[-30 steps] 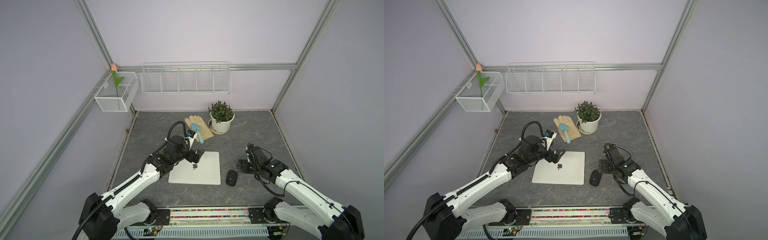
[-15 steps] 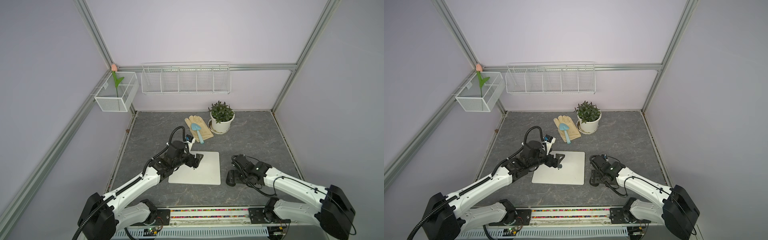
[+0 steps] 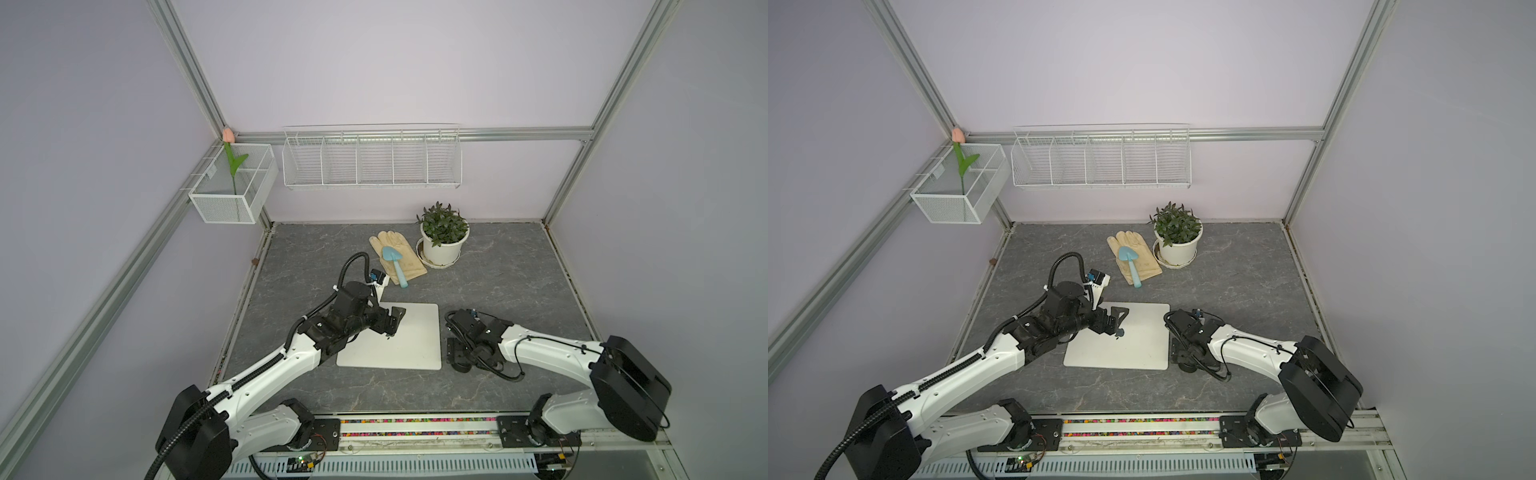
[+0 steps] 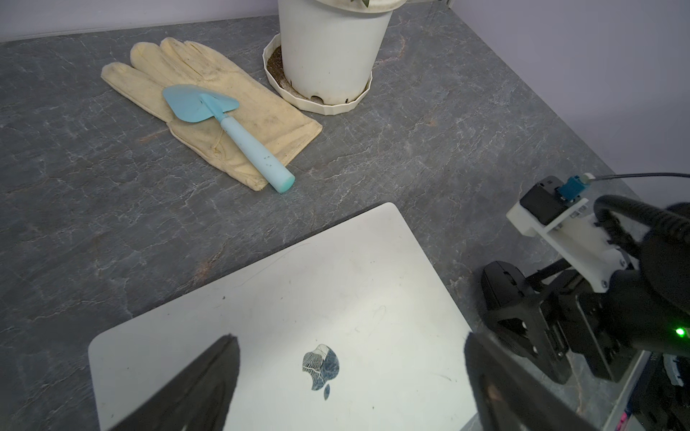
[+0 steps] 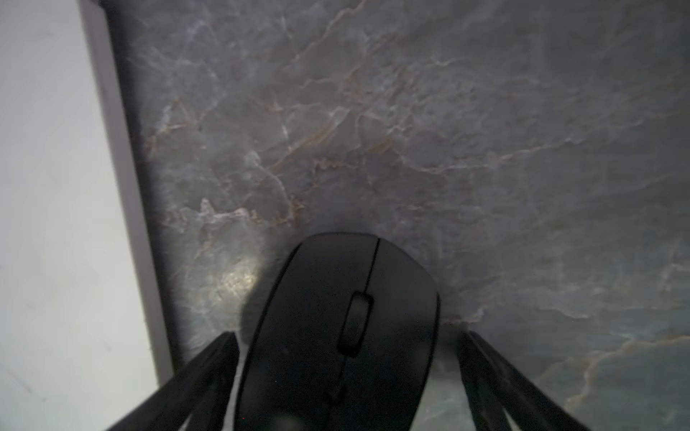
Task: Insert the wireless mouse receiver into the laptop
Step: Pick up the mouse from the center of the board.
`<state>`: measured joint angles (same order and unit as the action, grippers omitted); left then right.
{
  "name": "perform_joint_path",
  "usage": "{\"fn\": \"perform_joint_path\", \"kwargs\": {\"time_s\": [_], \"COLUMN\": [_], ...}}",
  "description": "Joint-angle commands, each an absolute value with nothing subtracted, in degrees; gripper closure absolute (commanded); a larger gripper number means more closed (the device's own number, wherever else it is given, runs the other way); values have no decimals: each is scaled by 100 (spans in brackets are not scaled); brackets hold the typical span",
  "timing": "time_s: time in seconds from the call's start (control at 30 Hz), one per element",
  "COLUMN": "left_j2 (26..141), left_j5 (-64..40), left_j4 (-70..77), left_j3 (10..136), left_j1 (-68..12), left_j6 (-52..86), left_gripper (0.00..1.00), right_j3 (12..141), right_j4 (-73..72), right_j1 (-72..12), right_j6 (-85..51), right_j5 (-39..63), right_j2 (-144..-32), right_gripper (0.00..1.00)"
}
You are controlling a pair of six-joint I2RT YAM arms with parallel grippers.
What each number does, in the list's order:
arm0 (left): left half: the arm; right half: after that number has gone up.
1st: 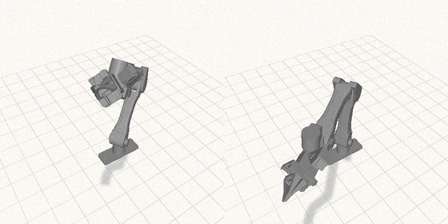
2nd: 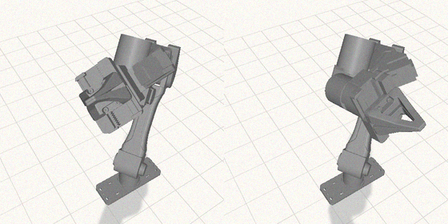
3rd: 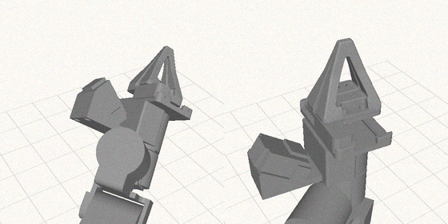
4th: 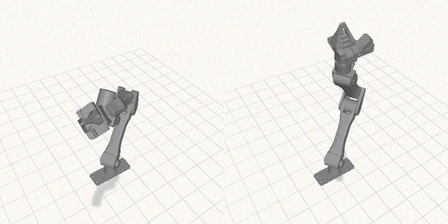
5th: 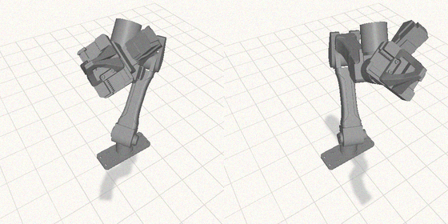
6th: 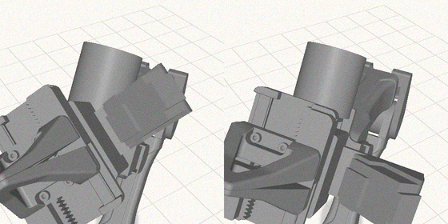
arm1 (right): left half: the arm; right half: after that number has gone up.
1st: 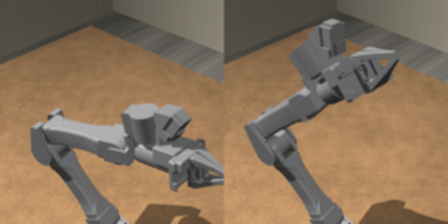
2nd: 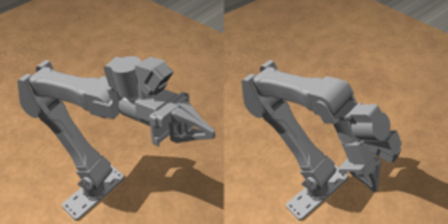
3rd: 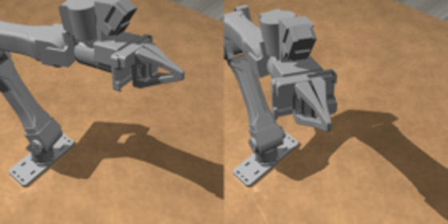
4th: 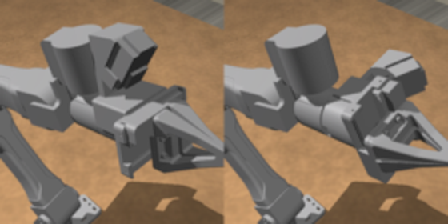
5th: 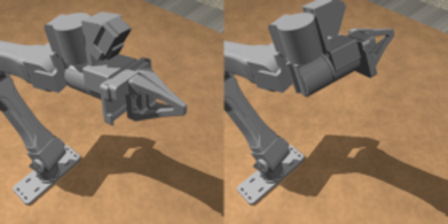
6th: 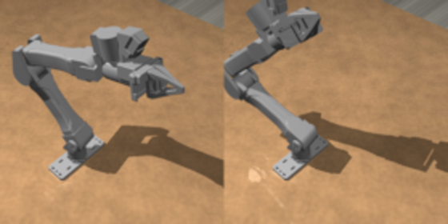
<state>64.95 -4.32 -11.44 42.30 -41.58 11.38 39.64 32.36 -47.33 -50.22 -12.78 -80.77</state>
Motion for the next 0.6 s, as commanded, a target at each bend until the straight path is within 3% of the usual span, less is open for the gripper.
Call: {"fn": "perform_joint_path", "kwargs": {"time_s": [0.0,0.33,0.57], "left_j2": [6571,6636,6864], "left_j5": [-394,-593,-1755], "left_j4": [-1187,-1203,-1501], "left_j3": [4276,4350,4711], "left_j1": [-4175,-4175,-4175], "left_j6": [1202,1237,1667], "left_gripper": [4,4,4], "right_j3": [3969,3660,3184], "right_j4": [3164,2951,2055], "right_j1": [-4814,-4920,-4920], "right_j6": [-5539,-5155,-3850], "right_j5": [-1383,-1341,-1173], "right_j2": [-8190,-7607,-6158], "right_gripper": [12,41,45]}}
